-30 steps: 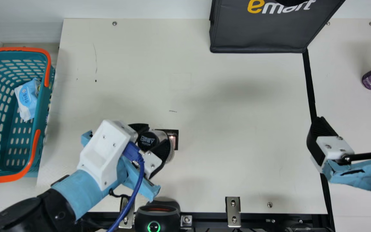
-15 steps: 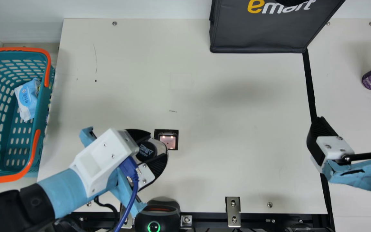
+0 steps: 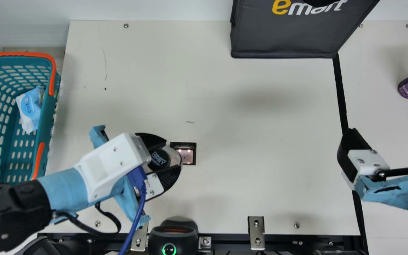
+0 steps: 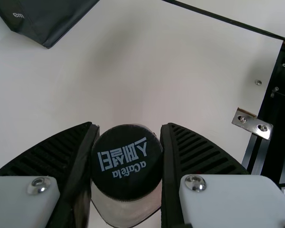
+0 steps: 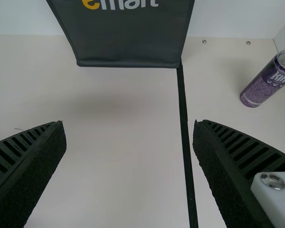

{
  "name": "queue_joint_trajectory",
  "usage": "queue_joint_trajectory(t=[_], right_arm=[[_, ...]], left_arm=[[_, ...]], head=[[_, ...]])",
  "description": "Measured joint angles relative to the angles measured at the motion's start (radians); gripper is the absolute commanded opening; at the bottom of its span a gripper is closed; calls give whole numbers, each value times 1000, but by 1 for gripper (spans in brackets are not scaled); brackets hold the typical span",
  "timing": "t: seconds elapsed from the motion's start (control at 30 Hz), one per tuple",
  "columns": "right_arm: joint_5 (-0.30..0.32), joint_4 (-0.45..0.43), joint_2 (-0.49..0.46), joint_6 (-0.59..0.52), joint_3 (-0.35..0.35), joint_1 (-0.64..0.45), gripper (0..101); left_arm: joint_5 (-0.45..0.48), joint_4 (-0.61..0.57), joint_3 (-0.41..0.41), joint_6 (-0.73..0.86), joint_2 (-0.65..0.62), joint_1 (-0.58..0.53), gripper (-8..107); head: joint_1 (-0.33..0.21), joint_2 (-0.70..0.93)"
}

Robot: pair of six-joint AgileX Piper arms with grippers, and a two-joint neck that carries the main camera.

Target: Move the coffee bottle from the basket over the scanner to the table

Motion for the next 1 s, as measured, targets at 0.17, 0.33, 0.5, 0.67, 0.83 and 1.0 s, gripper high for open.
queue_joint_trajectory(t=[0.17, 0.33, 0.5, 0.67, 0.83, 1.0], right_arm=[[0, 0, 0, 0, 0, 0, 95], [0, 0, 0, 0, 0, 0, 95], [0, 0, 0, 0, 0, 0, 95], [0, 0, 0, 0, 0, 0, 95], [0, 0, 0, 0, 0, 0, 95], [0, 0, 0, 0, 0, 0, 95]], left_arm=[[77, -142, -18, 196, 32, 114, -8], [172, -276, -37, 397, 74, 239, -8], [245, -359, -36, 551, 113, 356, -8], [258, -415, -7, 669, 145, 422, -8], [231, -457, 27, 726, 174, 416, -8], [193, -487, 54, 744, 196, 391, -8]], head=[[0, 2], [-2, 2], [-2, 0], [0, 2], [-2, 2], [0, 2]])
